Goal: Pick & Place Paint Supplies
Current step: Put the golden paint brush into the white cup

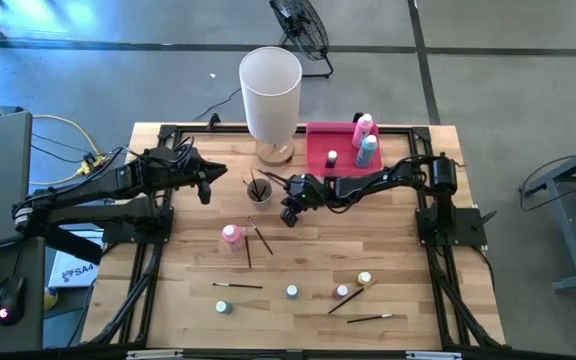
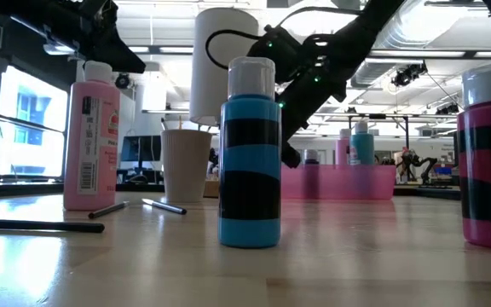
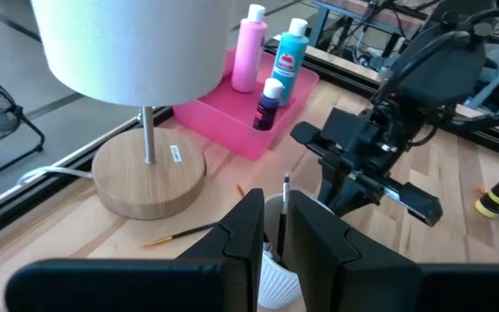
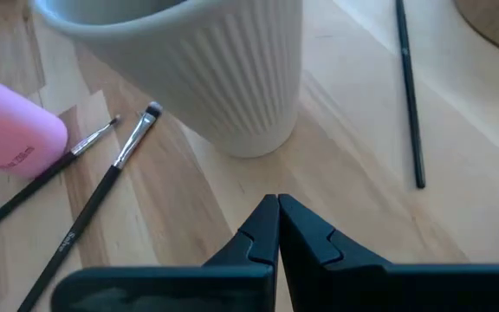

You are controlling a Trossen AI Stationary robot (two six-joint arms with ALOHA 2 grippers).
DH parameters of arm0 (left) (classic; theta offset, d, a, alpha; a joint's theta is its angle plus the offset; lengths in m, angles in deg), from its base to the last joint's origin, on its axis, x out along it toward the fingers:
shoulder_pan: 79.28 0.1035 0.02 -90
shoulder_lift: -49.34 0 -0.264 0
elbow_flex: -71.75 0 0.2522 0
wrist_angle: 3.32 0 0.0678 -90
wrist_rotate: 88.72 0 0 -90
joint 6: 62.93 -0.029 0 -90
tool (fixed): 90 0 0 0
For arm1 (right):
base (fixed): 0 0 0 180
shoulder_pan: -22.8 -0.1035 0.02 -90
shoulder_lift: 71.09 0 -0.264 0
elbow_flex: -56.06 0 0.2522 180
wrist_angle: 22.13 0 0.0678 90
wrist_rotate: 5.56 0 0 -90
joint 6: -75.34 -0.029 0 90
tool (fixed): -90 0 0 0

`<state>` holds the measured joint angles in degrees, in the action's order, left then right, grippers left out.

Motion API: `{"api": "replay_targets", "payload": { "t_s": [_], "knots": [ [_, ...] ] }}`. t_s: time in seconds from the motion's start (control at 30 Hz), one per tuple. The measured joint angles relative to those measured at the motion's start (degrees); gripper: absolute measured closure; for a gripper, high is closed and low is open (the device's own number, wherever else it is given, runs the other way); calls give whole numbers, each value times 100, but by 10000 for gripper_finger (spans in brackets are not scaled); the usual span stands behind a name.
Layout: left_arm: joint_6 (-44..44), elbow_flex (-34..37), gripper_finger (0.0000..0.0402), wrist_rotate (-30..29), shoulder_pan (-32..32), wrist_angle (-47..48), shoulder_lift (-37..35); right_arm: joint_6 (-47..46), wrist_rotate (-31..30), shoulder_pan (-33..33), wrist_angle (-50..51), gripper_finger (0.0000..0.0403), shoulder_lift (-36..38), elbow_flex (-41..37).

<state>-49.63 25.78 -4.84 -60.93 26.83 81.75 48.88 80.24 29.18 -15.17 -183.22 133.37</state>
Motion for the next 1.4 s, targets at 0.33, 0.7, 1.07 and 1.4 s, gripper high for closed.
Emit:
{"api": "replay_targets", "payload": {
  "t_s": [0.33,0.7,1.07,1.4],
  "knots": [
    [0,2,348,69,0,-194,0,-341,-38,-95,251,401,0,-2],
    [-256,2,348,111,0,-408,-2,-708,-333,-115,114,401,-123,-9],
    [-258,2,348,109,2,-467,0,-999,-597,-62,-437,400,-284,2],
    [-250,2,348,303,0,-605,13,-975,-744,-33,-369,400,-262,4]
  ]
}}
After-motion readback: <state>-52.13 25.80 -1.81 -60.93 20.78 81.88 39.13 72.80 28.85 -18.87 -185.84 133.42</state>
